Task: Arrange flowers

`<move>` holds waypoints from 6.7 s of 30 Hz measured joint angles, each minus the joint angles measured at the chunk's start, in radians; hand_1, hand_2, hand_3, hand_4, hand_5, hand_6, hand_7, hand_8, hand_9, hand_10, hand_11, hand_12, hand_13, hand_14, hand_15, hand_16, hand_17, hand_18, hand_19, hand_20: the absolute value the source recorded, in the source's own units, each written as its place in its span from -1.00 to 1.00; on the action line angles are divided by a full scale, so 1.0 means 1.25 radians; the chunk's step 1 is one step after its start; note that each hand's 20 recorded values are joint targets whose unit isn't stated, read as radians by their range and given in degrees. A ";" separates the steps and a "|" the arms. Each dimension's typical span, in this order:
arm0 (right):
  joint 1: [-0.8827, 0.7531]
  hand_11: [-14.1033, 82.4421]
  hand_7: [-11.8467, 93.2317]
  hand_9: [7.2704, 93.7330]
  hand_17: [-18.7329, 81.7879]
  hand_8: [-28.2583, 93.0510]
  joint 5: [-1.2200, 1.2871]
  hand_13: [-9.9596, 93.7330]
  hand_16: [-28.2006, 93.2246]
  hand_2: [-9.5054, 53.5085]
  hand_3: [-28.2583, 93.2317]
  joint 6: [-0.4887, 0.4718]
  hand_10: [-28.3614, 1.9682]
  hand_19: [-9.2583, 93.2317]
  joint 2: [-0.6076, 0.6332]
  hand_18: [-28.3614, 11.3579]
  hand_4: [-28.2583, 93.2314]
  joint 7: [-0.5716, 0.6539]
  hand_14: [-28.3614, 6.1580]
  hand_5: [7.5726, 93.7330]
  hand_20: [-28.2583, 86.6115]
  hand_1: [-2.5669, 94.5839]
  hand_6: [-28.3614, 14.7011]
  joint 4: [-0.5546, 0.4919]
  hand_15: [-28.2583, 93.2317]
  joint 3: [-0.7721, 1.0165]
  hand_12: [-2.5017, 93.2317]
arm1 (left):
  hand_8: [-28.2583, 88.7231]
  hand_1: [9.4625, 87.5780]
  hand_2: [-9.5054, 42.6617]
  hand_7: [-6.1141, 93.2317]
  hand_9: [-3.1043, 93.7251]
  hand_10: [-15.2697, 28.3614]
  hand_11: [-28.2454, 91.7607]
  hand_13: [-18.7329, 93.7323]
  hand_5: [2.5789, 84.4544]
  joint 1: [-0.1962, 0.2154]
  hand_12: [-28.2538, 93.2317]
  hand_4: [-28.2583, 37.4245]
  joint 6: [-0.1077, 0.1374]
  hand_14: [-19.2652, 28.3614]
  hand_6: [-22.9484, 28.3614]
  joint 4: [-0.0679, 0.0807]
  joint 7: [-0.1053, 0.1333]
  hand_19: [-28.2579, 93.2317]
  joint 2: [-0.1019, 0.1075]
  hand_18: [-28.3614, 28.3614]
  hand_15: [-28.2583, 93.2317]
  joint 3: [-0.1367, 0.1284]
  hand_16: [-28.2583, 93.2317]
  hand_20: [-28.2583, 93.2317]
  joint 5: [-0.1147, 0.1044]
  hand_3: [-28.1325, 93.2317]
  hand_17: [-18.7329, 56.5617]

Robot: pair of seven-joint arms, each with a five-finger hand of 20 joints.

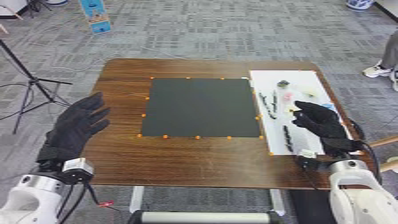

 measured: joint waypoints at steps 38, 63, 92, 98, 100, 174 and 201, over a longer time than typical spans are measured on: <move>0.231 0.29 0.13 0.30 -0.12 -0.79 -0.681 0.32 -0.12 -1.00 0.47 -0.219 0.11 0.63 0.314 -0.57 -1.00 0.333 0.01 0.23 0.13 -0.34 0.32 0.024 0.53 -0.290 -0.26 | -0.74 -0.46 -0.98 -0.36 -0.47 0.14 -0.10 -0.28 -0.44 0.013 -0.32 -0.90 0.002 0.31 -0.03 -0.003 -0.007 0.15 0.009 0.68 -0.10 -0.011 -0.53 -0.41 0.002 0.61 -0.78; 0.209 0.29 0.09 0.30 -0.12 -0.79 -0.679 0.31 -0.12 -1.00 0.49 -0.273 0.11 0.65 0.323 -0.59 -1.00 0.398 -0.02 0.23 0.15 -0.37 0.32 0.024 0.54 -0.292 -0.26 | -0.74 -0.47 -0.97 -0.38 -0.47 0.15 -0.11 -0.28 -0.44 0.017 -0.31 -0.90 0.003 0.31 -0.02 -0.008 -0.007 0.14 0.011 0.68 -0.10 -0.025 -0.53 -0.41 0.004 0.61 -0.79; 0.470 0.34 0.09 0.36 -0.08 -0.78 -0.698 0.36 -0.10 -1.00 0.72 -0.398 0.16 0.70 0.283 -0.61 -1.00 0.457 0.00 0.30 0.15 -0.40 0.33 0.089 0.57 -0.512 -0.23 | -0.73 -0.49 -0.93 -0.39 -0.46 0.16 -0.12 -0.28 -0.43 0.023 -0.31 -0.92 0.006 0.32 -0.02 -0.012 -0.007 0.14 0.011 0.69 -0.11 -0.035 -0.53 -0.41 0.002 0.62 -0.80; 0.458 0.34 0.09 0.34 -0.09 -0.78 -0.700 0.35 -0.09 -1.00 0.71 -0.413 0.16 0.70 0.284 -0.61 -1.00 0.454 0.00 0.29 0.14 -0.43 0.33 0.081 0.56 -0.498 -0.23 | -0.73 -0.49 -0.92 -0.40 -0.46 0.16 -0.12 -0.28 -0.43 0.023 -0.31 -0.92 0.004 0.32 -0.02 -0.012 -0.007 0.14 0.011 0.69 -0.11 -0.040 -0.53 -0.41 0.001 0.62 -0.80; 0.454 0.34 0.09 0.34 -0.09 -0.79 -0.700 0.35 -0.09 -1.00 0.71 -0.414 0.16 0.70 0.285 -0.61 -1.00 0.452 -0.01 0.28 0.14 -0.43 0.33 0.079 0.57 -0.494 -0.23 | -0.73 -0.49 -0.92 -0.40 -0.46 0.16 -0.12 -0.28 -0.43 0.024 -0.31 -0.92 0.004 0.32 -0.02 -0.012 -0.007 0.14 0.011 0.69 -0.11 -0.043 -0.53 -0.41 0.000 0.62 -0.80; 0.417 0.75 0.43 0.61 0.03 -0.08 -0.681 0.52 0.22 -1.00 0.84 -0.307 0.07 0.86 0.301 -0.69 -0.67 0.403 -0.07 0.44 0.36 -0.15 0.20 0.072 0.88 -0.516 0.16 | -0.73 -0.52 -0.88 -0.40 -0.45 0.16 -0.13 -0.28 -0.42 0.029 -0.31 -0.95 0.005 0.33 -0.02 -0.012 -0.001 0.14 0.018 0.70 -0.11 -0.053 -0.52 -0.40 -0.006 0.64 -0.81; 0.609 0.67 -0.14 0.54 0.02 -0.73 -0.659 0.50 0.18 -1.00 0.47 -0.284 0.13 0.87 0.262 -0.68 -1.00 0.400 -0.06 0.56 0.33 -0.29 0.34 0.022 0.85 -0.593 0.17 | -0.71 -0.60 -0.99 -0.43 -0.47 0.16 -0.15 -0.29 -0.43 0.043 -0.29 -1.00 -0.004 0.33 -0.01 -0.020 0.030 0.14 0.017 0.78 -0.13 -0.093 -0.51 -0.42 -0.050 0.62 -0.81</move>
